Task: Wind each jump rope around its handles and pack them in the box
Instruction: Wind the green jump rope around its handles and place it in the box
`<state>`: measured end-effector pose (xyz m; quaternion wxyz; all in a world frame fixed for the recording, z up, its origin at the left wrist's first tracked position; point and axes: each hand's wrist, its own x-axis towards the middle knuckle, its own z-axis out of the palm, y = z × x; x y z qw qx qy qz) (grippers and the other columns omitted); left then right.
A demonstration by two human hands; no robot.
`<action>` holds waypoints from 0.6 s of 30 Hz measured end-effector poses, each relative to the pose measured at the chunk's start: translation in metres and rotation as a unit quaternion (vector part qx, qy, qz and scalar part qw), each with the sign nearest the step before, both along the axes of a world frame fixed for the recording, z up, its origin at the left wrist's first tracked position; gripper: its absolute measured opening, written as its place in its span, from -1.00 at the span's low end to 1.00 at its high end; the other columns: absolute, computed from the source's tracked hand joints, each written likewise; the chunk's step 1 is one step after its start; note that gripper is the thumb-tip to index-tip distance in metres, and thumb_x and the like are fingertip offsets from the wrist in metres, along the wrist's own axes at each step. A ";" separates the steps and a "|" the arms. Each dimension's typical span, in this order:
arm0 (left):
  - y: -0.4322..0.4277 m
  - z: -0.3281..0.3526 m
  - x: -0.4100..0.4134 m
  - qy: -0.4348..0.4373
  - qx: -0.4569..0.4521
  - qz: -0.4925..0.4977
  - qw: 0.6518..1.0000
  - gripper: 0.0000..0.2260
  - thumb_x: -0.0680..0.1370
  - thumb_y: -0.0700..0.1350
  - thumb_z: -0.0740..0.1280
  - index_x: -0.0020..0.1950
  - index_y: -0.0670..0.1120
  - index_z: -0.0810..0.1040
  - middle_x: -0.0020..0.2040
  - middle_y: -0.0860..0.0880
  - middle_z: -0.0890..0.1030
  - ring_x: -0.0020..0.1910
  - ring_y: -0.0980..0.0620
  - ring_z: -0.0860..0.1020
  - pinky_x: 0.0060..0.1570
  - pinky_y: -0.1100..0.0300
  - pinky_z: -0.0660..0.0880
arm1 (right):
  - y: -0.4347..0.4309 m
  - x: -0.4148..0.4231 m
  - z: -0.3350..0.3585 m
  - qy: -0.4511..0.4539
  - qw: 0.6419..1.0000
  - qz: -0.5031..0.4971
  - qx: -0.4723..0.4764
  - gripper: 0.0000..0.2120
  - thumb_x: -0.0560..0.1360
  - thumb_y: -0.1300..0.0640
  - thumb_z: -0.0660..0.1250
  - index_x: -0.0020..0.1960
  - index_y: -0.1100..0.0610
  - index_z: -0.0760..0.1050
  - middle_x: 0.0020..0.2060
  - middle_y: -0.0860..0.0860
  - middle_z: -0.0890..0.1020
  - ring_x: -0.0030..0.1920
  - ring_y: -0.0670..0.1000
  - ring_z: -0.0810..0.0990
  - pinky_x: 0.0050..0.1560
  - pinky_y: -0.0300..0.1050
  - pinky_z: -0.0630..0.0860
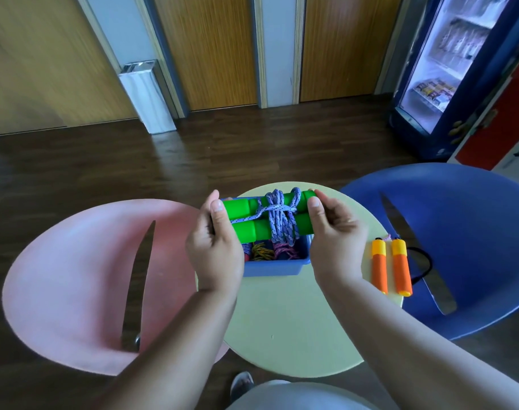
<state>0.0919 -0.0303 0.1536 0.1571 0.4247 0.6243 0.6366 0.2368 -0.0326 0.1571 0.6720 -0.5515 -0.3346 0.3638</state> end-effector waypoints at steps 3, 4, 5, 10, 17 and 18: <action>0.003 -0.003 -0.007 0.028 0.004 -0.025 0.999 -0.74 0.72 -0.13 0.24 0.28 -0.16 0.67 0.06 0.09 0.68 0.02 0.56 0.52 0.03 0.60 0.35 | -0.006 0.002 -0.009 0.018 0.999 0.013 -0.023 -0.92 0.64 0.16 0.37 0.09 0.01 0.60 -0.01 -0.01 0.72 -0.02 -0.22 0.67 0.03 -0.36 0.56; 0.005 -0.005 -0.007 0.030 0.001 -0.033 0.999 -0.74 0.72 -0.13 0.24 0.28 -0.16 0.67 0.07 0.09 0.68 0.03 0.57 0.52 0.04 0.60 0.36 | -0.008 0.001 -0.011 0.018 0.999 0.013 -0.029 -0.93 0.65 0.11 0.35 0.12 0.03 0.57 0.02 -0.03 0.68 -0.01 -0.27 0.64 -0.01 -0.42 0.52; 0.007 -0.006 -0.007 0.028 -0.005 -0.037 0.999 -0.73 0.72 -0.12 0.23 0.28 -0.16 0.67 0.08 0.10 0.67 0.03 0.58 0.51 0.04 0.60 0.35 | -0.009 0.001 -0.012 0.021 0.999 0.010 -0.033 -0.90 0.65 0.07 0.34 0.14 0.05 0.54 0.05 -0.04 0.65 0.03 -0.27 0.62 -0.02 -0.45 0.48; 0.013 -0.001 0.006 -0.029 0.003 0.021 0.999 -0.74 0.70 -0.11 0.29 0.32 -0.18 0.63 0.10 0.07 0.67 -0.01 0.55 0.53 -0.01 0.59 0.37 | 0.000 0.001 -0.005 0.056 0.998 -0.016 -0.039 -0.78 0.57 -0.03 0.45 0.08 0.10 0.56 0.00 0.00 0.67 -0.06 -0.20 0.63 -0.07 -0.41 0.49; 0.015 0.001 0.021 -0.018 -0.028 0.001 0.999 -0.55 0.61 0.14 0.36 0.30 -0.19 0.58 0.19 -0.09 0.65 0.18 -0.01 0.57 0.16 0.25 0.44 | 0.007 0.005 -0.004 0.023 0.999 -0.010 -0.047 -0.74 0.61 -0.07 0.37 0.10 0.13 0.52 -0.04 -0.14 0.61 -0.17 -0.46 0.52 -0.15 -0.58 0.37; 0.015 0.001 0.023 -0.017 -0.038 0.003 0.999 -0.52 0.59 0.16 0.38 0.34 -0.18 0.56 0.22 -0.04 0.61 0.21 0.05 0.54 0.19 0.30 0.38 | 0.008 0.005 -0.004 0.011 0.999 -0.009 -0.046 -0.74 0.62 -0.07 0.37 0.10 0.13 0.52 -0.04 -0.12 0.61 -0.15 -0.45 0.52 -0.13 -0.57 0.37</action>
